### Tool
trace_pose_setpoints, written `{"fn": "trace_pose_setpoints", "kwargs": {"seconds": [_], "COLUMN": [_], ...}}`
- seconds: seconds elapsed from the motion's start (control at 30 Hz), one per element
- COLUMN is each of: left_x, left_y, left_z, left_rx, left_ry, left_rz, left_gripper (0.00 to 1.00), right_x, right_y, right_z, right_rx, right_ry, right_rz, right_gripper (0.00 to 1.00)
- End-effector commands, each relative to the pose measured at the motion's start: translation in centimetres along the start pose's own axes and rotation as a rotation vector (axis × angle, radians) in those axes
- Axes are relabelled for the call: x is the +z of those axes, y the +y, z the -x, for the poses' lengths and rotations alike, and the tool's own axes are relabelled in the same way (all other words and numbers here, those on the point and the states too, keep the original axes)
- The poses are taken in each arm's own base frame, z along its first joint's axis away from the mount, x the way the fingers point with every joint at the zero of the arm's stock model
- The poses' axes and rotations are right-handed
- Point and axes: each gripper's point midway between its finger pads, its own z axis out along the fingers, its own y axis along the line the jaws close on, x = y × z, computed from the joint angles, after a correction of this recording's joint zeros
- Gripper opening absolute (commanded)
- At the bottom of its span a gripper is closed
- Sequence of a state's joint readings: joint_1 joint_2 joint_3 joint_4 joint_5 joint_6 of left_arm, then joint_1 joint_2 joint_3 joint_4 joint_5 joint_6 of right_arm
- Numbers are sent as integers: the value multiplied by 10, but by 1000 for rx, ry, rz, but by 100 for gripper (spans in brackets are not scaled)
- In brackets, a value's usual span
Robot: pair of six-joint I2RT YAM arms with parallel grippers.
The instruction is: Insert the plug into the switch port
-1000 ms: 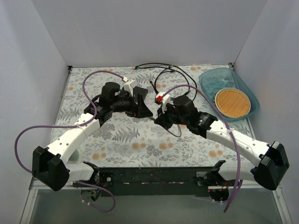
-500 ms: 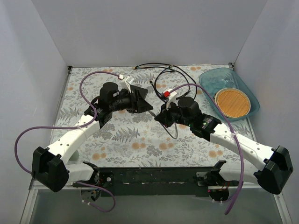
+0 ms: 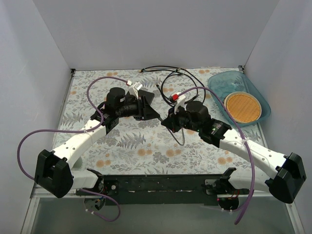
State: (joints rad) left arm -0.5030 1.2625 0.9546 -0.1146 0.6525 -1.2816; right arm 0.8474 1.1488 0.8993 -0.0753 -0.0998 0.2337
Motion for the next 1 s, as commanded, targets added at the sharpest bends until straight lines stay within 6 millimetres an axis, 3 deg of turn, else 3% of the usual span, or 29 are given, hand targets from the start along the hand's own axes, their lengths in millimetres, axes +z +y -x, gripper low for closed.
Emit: {"fn": "trace_pose_setpoints", "kwargs": {"seconds": [0.0, 0.1, 0.27, 0.5, 0.53, 0.57, 0.67, 0.77, 0.97], "left_x": [-1, 0, 0, -1, -1, -2, -2, -3, -3], "left_y": [-7, -6, -8, -11, -9, -11, -7, 0, 12], "left_z": [1, 1, 3, 7, 7, 8, 11, 17, 25], "left_rx": [16, 16, 21, 17, 13, 10, -13, -39, -95], "left_ry": [-1, -3, -6, -23, -27, -31, -44, -68, -106], "left_rz": [-41, -40, -48, -44, -38, -37, 3, 76, 164], "left_gripper": [38, 35, 8, 0, 0, 0, 0, 0, 0], "right_x": [-7, -7, -6, -4, -4, -5, -7, -9, -11], "right_y": [5, 5, 5, 7, 7, 6, 1, -8, -21], "right_z": [27, 28, 27, 24, 24, 25, 28, 32, 36], "right_rx": [4, 4, 2, -19, -21, -24, -46, -63, -94], "right_ry": [-97, -99, -92, -69, -71, -75, -82, -87, -95], "right_rz": [11, 11, 14, 35, 34, 25, -6, -54, -131], "right_gripper": [1, 1, 1, 1, 4, 23, 53, 62, 63]}}
